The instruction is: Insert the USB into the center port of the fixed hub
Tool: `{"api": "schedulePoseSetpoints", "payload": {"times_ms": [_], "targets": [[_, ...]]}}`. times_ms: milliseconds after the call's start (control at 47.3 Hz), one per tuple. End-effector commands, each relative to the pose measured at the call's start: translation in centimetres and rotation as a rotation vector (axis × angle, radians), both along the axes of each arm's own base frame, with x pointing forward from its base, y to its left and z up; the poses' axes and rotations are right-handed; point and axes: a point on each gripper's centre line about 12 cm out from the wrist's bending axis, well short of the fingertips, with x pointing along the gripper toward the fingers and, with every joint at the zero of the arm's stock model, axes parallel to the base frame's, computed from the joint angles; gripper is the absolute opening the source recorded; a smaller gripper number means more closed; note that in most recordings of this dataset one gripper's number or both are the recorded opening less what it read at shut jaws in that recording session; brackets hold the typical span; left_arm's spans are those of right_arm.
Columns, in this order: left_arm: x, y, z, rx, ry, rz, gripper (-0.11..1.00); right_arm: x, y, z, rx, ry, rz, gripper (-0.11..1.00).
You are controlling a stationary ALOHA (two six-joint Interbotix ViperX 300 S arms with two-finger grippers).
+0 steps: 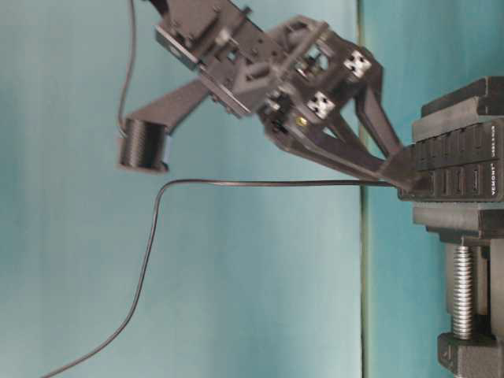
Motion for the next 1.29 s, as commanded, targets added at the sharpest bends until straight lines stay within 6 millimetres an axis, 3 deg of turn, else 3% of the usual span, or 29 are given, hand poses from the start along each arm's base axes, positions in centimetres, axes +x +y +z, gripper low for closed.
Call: {"api": "schedulePoseSetpoints", "payload": {"times_ms": [0,825,1269], "targets": [[0.2,0.0,0.6,0.000,-0.021,0.002,0.00,-0.4,0.0,2.0,0.002,-0.054,-0.007,0.82],[0.1,0.0,0.6,0.000,-0.023,0.000,0.00,-5.0,-0.1,6.1,-0.007,-0.167,-0.023,0.82],[0.3,0.0,0.8,-0.001,-0.044,0.000,0.00,-6.7,0.1,6.2,-0.008,-0.209,-0.018,0.82]]}}
